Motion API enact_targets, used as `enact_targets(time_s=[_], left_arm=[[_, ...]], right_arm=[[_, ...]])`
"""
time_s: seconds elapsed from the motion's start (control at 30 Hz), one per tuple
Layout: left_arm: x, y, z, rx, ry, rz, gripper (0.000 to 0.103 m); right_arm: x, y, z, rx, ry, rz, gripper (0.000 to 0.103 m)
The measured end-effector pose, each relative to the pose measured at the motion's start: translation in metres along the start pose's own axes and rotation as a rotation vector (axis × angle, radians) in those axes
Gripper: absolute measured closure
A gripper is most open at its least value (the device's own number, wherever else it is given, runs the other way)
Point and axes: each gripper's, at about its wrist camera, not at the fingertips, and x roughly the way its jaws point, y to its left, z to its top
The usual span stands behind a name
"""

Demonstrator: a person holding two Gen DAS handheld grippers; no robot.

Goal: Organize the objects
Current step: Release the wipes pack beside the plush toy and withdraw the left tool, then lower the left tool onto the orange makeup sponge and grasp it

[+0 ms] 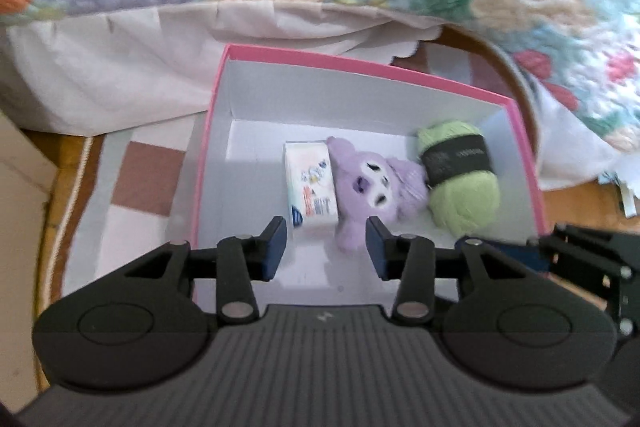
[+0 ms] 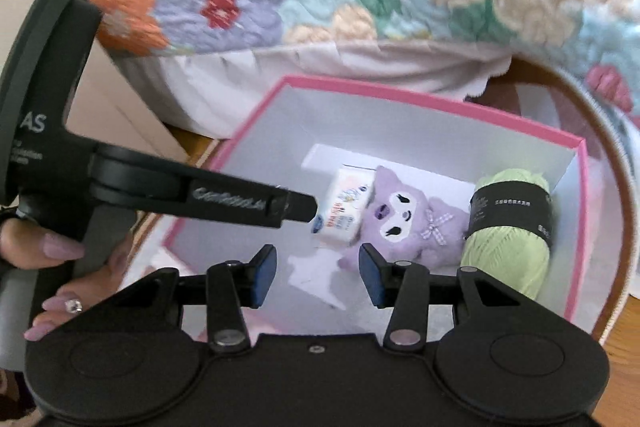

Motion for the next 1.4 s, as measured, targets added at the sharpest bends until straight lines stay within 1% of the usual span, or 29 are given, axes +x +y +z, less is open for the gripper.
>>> enact_targets(time_s=[0.13,0.2,0.3,0.37,0.43,0.47,0.5,0.57,0.6,0.67,0.77,0.87,0.93,1.03,1.2,1.3,1.4], left_arm=[[-0.039,-0.015,-0.015,0.045,0.016,0.012,0.055],[-0.060,-0.020,-0.020,0.068,0.008,0.018,0.052],[-0.092,-0.025,-0.029,0.101,-0.013,0.022,0.048],[-0.110,-0.028,-0.035,0.124,-0.026,0.016,0.043],[-0.128,-0.031,-0.042,0.144,-0.049,0.013,0.039],[-0.136,-0.031,-0.046,0.149,-0.059,0.014,0.039],[-0.143,-0.031,-0.049,0.144,-0.068,0.013,0.038],[-0.156,-0.027,-0.056,0.120,-0.080,0.000,0.033],[-0.161,-0.025,-0.059,0.114,-0.079,-0.007,0.033],[-0.170,-0.022,-0.066,0.121,-0.078,-0.014,0.031],[-0.180,-0.020,-0.079,0.139,-0.090,0.004,0.027],[-0.184,-0.019,-0.091,0.163,-0.095,0.009,0.021],[-0.185,-0.018,-0.100,0.166,-0.093,-0.004,0.018],[-0.181,-0.016,-0.113,0.163,-0.095,-0.024,0.014],[-0.162,-0.013,-0.133,0.177,-0.095,-0.008,0.013],[-0.145,-0.009,-0.140,0.166,-0.087,-0.009,0.013],[-0.126,-0.003,-0.146,0.156,-0.083,0.005,0.013]], right_arm=[[-0.030,0.021,-0.004,-0.055,-0.025,-0.020,0.040],[-0.048,0.030,-0.007,-0.086,-0.036,-0.036,0.036],[-0.075,0.040,-0.012,-0.108,-0.051,-0.041,0.030],[-0.091,0.046,-0.017,-0.123,-0.062,-0.044,0.021],[-0.106,0.052,-0.024,-0.142,-0.077,-0.052,0.018],[-0.114,0.055,-0.028,-0.152,-0.081,-0.059,0.015],[-0.120,0.059,-0.032,-0.158,-0.082,-0.062,0.014],[-0.132,0.065,-0.040,-0.163,-0.082,-0.065,0.013],[-0.137,0.068,-0.044,-0.166,-0.081,-0.064,0.013],[-0.146,0.074,-0.051,-0.172,-0.078,-0.065,0.013],[-0.159,0.081,-0.060,-0.162,-0.076,-0.054,0.012],[-0.168,0.085,-0.068,-0.142,-0.067,-0.019,0.010],[-0.172,0.088,-0.074,-0.143,-0.069,0.006,0.008],[-0.170,0.092,-0.084,-0.148,-0.062,0.023,0.007],[-0.156,0.099,-0.107,-0.187,-0.058,0.022,0.007],[-0.149,0.104,-0.120,-0.217,-0.077,0.018,0.007],[-0.139,0.107,-0.129,-0.239,-0.074,0.026,0.007]])
